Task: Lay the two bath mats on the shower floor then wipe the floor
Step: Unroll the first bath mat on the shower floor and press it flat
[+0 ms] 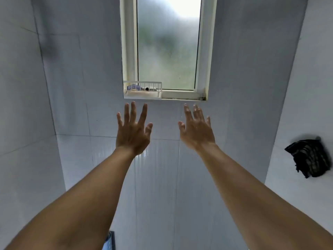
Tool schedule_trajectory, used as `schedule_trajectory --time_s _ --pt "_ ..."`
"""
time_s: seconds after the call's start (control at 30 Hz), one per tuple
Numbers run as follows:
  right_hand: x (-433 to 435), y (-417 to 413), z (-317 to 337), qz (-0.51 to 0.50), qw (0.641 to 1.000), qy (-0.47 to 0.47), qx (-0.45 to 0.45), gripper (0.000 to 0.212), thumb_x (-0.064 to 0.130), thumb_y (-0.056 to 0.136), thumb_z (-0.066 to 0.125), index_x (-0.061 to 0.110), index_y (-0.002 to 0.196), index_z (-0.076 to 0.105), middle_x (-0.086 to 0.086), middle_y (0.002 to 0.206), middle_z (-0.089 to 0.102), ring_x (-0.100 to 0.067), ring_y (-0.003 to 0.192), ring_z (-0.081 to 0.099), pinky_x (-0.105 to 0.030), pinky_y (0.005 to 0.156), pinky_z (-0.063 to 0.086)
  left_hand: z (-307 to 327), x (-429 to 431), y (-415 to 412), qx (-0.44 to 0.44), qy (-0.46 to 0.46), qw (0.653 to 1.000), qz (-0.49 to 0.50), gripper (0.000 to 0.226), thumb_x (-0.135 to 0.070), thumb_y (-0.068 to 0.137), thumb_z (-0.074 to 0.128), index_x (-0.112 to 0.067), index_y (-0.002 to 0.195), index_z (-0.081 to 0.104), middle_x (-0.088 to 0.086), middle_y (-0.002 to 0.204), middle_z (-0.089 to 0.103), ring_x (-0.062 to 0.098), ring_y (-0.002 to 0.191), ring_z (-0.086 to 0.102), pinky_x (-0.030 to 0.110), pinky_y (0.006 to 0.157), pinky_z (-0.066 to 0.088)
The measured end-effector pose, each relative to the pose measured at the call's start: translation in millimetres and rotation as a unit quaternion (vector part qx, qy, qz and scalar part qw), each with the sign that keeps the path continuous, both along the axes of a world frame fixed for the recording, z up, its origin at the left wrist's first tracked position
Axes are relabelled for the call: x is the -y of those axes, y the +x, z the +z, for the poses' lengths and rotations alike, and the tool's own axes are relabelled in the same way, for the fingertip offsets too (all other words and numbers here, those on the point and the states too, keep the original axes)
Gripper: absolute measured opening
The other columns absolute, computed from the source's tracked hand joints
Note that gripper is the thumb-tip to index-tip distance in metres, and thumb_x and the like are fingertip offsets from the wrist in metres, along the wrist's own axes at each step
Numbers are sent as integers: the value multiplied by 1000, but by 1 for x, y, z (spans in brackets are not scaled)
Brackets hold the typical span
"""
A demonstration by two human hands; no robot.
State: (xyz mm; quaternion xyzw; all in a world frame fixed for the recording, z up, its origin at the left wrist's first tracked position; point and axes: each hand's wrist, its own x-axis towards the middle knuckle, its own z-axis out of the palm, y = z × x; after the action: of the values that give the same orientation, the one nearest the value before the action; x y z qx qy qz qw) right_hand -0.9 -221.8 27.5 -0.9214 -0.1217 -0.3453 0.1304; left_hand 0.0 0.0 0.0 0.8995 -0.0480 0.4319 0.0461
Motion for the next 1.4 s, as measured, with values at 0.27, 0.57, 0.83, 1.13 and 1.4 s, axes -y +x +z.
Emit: schedule_trajectory --time_s 0.27,0.57,0.83,1.13,1.4 --pt "-55 22 -67 52 997 -11 -62 66 41 104 36 23 161 7 -14 167 7 -31 154 6 -54 123 9 -85 -53 -15 -80 -46 994 55 69 -52 99 18 -27 159 -4 15 166 -5 34 153 -10 57 121 -2" --pt "-163 57 -182 105 982 -29 -154 63 41 105 31 24 160 6 -13 167 7 -30 154 6 -51 124 9 -202 -150 1 -167 -99 976 97 66 -47 103 25 -26 159 -5 15 166 -4 33 153 -10 55 123 -1" --pt "-262 114 -312 110 963 -31 -242 62 41 106 30 24 160 3 -12 167 6 -27 154 7 -46 125 10 -317 -250 39 -248 -106 957 111 67 -51 99 15 -25 159 -2 11 167 0 30 154 -7 52 122 -1" --pt "-324 171 -485 120 938 -51 -322 60 38 106 34 22 160 13 -12 165 17 -27 151 19 -45 123 18 -485 -308 82 -313 -155 926 144 52 -38 102 41 -21 151 37 10 145 46 34 125 51 47 98 45" --pt "-378 243 -659 151 919 -60 -359 58 35 105 38 17 158 21 -16 162 23 -31 148 25 -47 120 24 -647 -335 150 -364 -181 900 155 56 -38 102 40 -21 155 30 12 152 40 34 130 46 48 98 44"
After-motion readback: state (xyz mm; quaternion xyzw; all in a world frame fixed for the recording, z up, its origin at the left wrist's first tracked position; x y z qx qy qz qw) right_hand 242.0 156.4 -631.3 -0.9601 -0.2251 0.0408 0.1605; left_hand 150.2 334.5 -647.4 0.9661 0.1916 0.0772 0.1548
